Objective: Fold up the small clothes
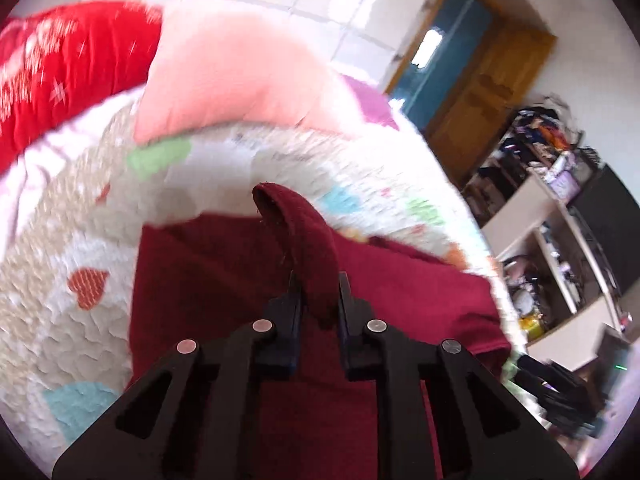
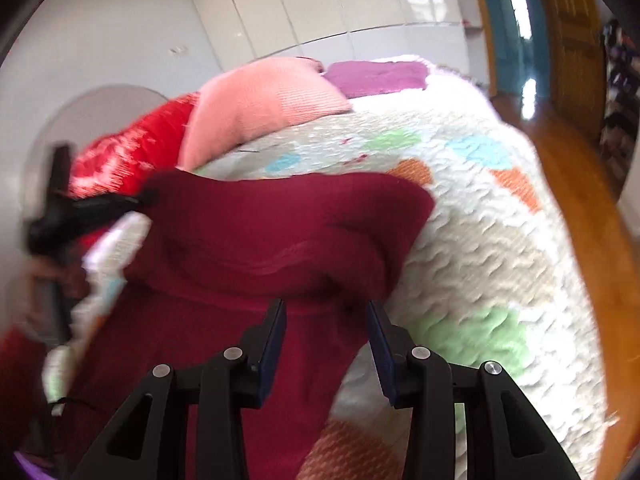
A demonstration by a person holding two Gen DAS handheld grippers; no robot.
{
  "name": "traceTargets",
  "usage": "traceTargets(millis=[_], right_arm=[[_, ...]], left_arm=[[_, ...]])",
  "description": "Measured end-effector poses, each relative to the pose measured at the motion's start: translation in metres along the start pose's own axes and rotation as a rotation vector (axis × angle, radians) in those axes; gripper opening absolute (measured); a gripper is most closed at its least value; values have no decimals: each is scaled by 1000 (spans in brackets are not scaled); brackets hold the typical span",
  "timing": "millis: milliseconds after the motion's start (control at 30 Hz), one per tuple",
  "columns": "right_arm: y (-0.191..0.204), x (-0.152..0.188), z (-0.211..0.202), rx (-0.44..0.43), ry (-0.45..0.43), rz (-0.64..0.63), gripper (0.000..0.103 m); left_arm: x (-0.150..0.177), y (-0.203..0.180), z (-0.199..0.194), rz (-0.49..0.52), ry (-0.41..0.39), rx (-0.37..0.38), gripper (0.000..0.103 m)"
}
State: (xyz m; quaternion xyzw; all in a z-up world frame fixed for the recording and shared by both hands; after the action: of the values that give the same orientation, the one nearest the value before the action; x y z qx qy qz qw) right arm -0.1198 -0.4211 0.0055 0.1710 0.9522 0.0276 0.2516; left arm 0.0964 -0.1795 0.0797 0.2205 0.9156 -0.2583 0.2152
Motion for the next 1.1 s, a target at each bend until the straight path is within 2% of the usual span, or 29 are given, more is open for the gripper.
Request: traceTargets(millis=[33, 67, 100, 133, 200, 267, 333, 400, 433, 500, 533, 600, 700, 833, 900, 967, 1000, 1100], right_arm=[[-1, -5, 4, 43, -3, -7, 39], [-4, -8, 8, 52, -2, -10, 33], [-6, -12, 12, 41, 3, -2, 9], [-10, -14, 13, 25, 5, 18, 6], [-16, -12, 0, 4, -25, 38, 6], [-16, -2, -11, 5, -29, 6, 6], [-14, 12, -6, -15, 19, -14, 6], [-15, 25, 11, 8, 98, -35, 8], [-15, 30, 14, 7, 131, -46, 8], [-13, 32, 6, -51, 165, -42, 10], [-12, 32, -3, -73, 149, -40, 12], [-13, 25, -29, -115, 73, -23, 23], [-14, 3, -45, -132, -11, 28, 25], [5, -24, -18, -125, -17, 7, 25], [14, -28, 13, -52, 47, -31, 25], [10, -24, 36, 46, 111, -54, 25], [5, -20, 47, 66, 128, -53, 23], [-8, -19, 45, -9, 92, 7, 23]], left_arm=[[0, -3, -15, 11, -18, 7, 13], [-1, -4, -23, 17, -26, 1, 13], [-1, -2, -30, 18, -31, -3, 13], [0, 0, -35, 14, -31, -4, 13], [7, 12, -38, -12, -16, -1, 13], [21, 27, -29, -14, -4, -18, 13], [36, 39, -5, -29, 44, -53, 13], [52, 50, 24, -49, 112, -92, 13], [57, 54, 31, -50, 129, -120, 13], [63, 53, 32, -31, 122, -136, 14], [62, 51, 25, -24, 108, -129, 16], [61, 45, 11, -1, 74, -126, 21], [54, 42, -11, 21, 14, -163, 24], [49, 40, -4, 21, 11, -160, 27], [49, 40, 12, 28, 41, -181, 27], [51, 45, 31, 30, 79, -235, 27], [53, 49, 39, 27, 96, -248, 27], [55, 53, 48, 26, 105, -242, 27]])
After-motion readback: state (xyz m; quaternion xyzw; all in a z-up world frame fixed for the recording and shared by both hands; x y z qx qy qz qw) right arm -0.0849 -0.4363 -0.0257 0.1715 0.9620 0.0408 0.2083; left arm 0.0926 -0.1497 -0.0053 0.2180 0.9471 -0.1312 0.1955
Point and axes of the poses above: each gripper's, at about its wrist camera, not at the fingertips, and z roughly the way its jaws point, y to its left, x to its underside, the point moved 5 cm from there along z, roughly the way its jaws point, and after that the axes turned 12 degrees about y, right-handed, at the moved point
